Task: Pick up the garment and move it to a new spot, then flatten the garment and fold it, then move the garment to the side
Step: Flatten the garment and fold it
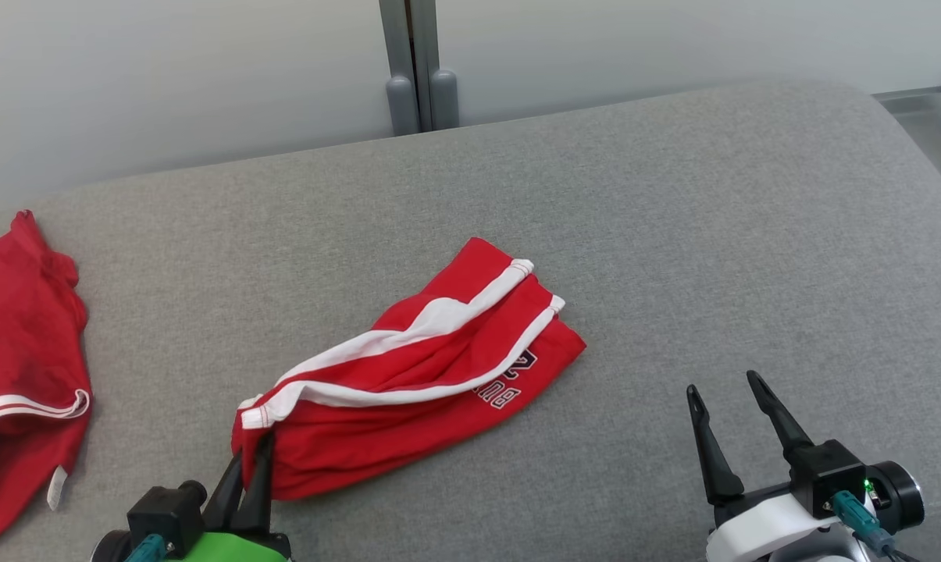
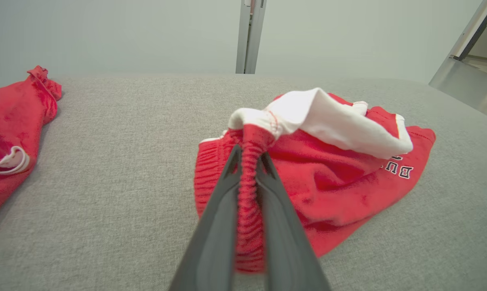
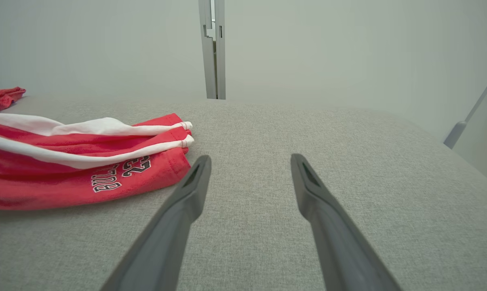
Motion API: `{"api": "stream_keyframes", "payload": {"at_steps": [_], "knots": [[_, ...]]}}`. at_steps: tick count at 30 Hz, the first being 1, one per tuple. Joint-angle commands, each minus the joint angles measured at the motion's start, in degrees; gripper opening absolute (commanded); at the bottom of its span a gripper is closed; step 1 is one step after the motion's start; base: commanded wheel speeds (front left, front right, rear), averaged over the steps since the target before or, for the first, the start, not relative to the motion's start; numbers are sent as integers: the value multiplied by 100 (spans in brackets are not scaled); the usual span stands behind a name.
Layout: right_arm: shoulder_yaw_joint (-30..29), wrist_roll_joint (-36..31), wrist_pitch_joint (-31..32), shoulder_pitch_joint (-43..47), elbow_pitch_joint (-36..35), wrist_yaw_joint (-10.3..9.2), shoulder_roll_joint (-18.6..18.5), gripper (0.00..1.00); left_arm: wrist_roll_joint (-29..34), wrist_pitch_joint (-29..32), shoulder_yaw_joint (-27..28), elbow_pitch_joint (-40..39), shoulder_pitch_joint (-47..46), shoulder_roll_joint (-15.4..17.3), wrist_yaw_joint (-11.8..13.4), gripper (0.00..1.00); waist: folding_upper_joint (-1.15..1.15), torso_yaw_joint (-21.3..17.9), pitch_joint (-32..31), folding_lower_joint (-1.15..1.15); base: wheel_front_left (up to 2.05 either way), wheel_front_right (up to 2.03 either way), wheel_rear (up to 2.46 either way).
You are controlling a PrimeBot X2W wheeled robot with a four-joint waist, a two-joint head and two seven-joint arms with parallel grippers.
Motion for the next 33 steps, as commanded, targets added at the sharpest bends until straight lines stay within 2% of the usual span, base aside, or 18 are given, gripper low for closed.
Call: {"api": "stream_keyframes", "payload": {"at_steps": [1,7,11,16,20,25,33], "knots": [[2,-69,-18,58,13,-8,-9,100,74,-1,77,72,91,-57,-10,100,0,41,-37,0,0,0,0],[8,-89,-18,94,20,-8,-10,100,-43,-1,450,165,284,-342,-5,100,0,91,-148,0,0,0,0],[-74,-67,-18,129,-25,-8,-10,100,-78,-1,836,-289,635,-539,-6,100,0,155,-211,0,0,0,0],[-169,-48,-18,215,-73,-8,-10,100,-246,1,1313,-815,1035,-629,-5,100,0,297,-263,0,0,0,0],[-239,-40,-18,250,-108,-8,-9,100,-476,1,1362,-1033,1183,-628,180,100,0,424,-301,0,0,0,0],[-343,-30,-18,355,-115,-8,-10,100,-457,1,1223,-1175,1298,-630,454,100,0,556,-400,0,0,0,0],[-500,-1,-18,419,-131,-8,-10,100,-358,1,986,-1020,1386,-626,460,100,0,662,-523,0,0,0,0]]}}
